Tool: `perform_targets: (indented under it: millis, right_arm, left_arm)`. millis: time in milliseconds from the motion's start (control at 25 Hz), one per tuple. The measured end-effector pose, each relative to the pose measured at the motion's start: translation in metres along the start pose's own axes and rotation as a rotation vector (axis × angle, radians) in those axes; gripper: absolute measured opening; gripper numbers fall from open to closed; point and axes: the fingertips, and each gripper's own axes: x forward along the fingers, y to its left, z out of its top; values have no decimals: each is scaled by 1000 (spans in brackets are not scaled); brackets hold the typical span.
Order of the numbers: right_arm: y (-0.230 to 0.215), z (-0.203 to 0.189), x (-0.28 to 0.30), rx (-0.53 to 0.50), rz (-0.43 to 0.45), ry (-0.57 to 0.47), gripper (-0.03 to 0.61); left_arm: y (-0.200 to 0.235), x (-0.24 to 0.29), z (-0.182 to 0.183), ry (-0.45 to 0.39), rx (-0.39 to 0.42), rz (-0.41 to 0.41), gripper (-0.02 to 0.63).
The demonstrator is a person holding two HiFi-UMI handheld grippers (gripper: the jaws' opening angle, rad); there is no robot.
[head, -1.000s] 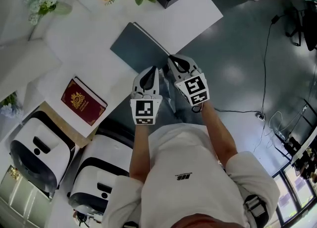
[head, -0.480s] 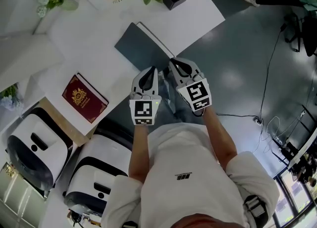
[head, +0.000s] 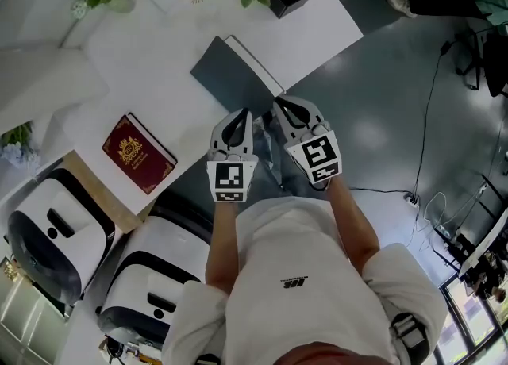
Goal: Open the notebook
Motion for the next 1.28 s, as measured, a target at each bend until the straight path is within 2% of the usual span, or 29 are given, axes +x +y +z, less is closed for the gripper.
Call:
perform_targets:
  millis: [1280]
  right_arm:
    - [70, 37, -17, -124, 107, -49, 0]
  left_arm:
    - [18, -53, -6, -44, -37, 86, 0]
